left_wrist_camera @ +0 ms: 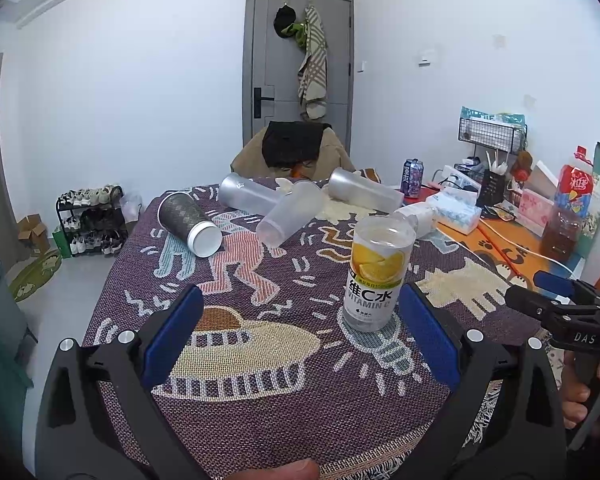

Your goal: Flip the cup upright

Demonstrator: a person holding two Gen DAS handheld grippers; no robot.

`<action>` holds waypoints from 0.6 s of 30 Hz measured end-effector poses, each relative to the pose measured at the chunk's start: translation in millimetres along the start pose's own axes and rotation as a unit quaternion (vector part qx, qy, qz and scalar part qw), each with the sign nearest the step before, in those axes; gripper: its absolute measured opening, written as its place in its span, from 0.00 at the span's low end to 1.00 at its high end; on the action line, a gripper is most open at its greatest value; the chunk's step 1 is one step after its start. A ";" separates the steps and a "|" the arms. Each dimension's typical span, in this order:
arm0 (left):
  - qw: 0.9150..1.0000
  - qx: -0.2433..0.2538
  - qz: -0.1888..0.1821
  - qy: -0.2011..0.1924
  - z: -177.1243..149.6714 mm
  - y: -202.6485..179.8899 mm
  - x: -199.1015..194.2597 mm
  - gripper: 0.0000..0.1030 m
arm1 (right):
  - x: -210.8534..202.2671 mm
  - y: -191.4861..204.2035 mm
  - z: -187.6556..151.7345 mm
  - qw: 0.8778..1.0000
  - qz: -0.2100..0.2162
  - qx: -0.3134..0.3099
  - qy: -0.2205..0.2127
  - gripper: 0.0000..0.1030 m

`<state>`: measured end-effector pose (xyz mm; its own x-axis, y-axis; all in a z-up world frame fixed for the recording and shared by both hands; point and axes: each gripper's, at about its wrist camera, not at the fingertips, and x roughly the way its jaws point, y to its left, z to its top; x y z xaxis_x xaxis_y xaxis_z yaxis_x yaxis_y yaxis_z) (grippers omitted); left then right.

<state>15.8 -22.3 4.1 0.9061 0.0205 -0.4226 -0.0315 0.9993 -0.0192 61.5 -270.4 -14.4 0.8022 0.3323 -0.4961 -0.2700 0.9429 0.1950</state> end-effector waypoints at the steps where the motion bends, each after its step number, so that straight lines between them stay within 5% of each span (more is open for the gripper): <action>1: 1.000 0.001 0.000 0.000 0.1 -0.2 0.4 0.95 | -0.1 0.1 0.0 1.000 0.000 0.000 0.000 0.93; 18: 1.000 0.015 0.006 -0.004 -2.5 -6.2 0.9 0.94 | 5.7 1.0 -3.2 1.000 0.001 0.000 0.009 0.93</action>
<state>15.8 -28.6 1.6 0.9090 0.0333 -0.4155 -0.0301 0.9994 0.0141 64.1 -267.5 -19.8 0.7919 0.3340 -0.5112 -0.2715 0.9424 0.1952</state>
